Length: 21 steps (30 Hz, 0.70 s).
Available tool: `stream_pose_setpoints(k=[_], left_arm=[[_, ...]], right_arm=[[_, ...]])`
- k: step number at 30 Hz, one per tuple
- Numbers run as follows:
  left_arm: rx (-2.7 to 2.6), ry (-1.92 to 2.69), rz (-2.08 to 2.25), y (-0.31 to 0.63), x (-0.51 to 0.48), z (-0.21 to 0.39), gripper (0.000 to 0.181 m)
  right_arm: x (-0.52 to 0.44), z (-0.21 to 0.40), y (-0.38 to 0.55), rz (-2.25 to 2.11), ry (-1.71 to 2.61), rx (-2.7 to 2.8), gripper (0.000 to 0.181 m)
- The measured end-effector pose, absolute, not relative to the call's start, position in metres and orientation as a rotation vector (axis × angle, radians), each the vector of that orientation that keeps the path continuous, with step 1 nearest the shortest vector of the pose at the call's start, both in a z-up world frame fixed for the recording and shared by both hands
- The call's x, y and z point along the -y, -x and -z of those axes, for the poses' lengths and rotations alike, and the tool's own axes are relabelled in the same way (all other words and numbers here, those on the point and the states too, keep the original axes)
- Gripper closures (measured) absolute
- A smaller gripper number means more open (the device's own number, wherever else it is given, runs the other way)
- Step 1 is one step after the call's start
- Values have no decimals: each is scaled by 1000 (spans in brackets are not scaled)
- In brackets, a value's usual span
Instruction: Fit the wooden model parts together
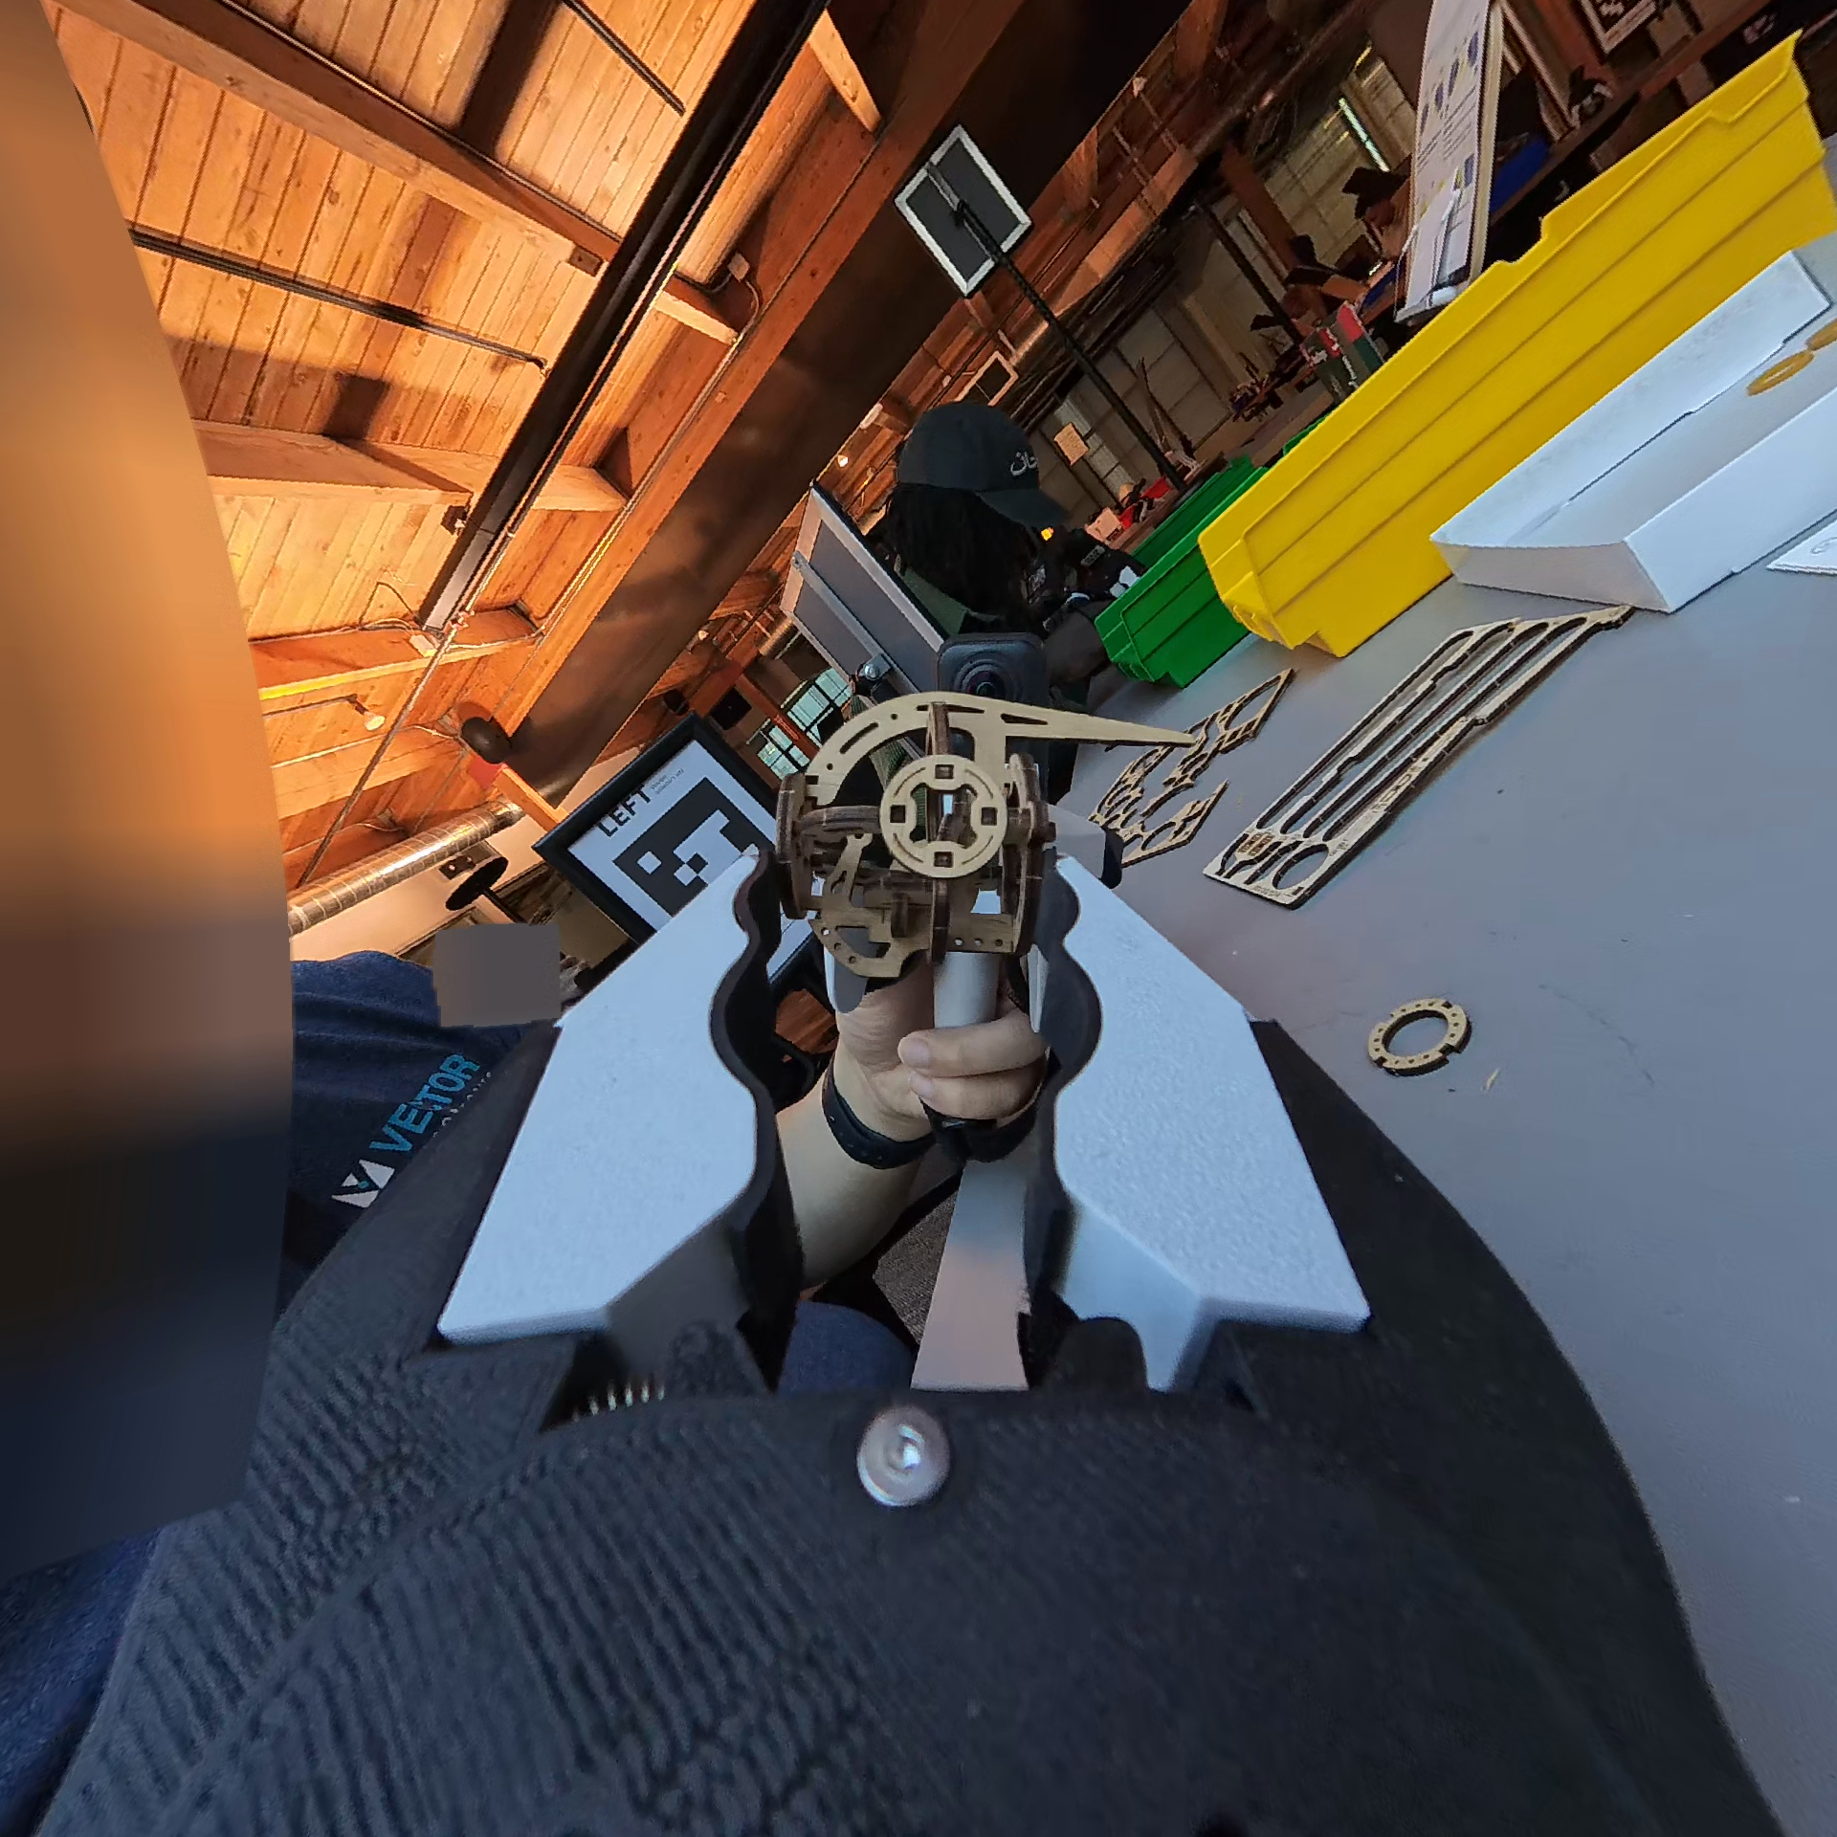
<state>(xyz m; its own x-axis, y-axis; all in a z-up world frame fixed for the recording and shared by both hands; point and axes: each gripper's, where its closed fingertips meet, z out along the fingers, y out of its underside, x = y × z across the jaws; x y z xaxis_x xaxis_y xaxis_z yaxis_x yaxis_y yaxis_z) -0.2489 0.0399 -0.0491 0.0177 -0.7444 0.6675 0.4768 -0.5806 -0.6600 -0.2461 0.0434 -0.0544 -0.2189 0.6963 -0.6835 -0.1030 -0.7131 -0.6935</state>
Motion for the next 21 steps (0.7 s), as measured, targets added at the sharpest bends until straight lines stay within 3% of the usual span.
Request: stream_pose_setpoints(k=[21], left_arm=[[-288, 1401, 1680, 242, -39, 53, 133]], right_arm=[[-43, 57, 246, -1871, 1527, 779, 131]])
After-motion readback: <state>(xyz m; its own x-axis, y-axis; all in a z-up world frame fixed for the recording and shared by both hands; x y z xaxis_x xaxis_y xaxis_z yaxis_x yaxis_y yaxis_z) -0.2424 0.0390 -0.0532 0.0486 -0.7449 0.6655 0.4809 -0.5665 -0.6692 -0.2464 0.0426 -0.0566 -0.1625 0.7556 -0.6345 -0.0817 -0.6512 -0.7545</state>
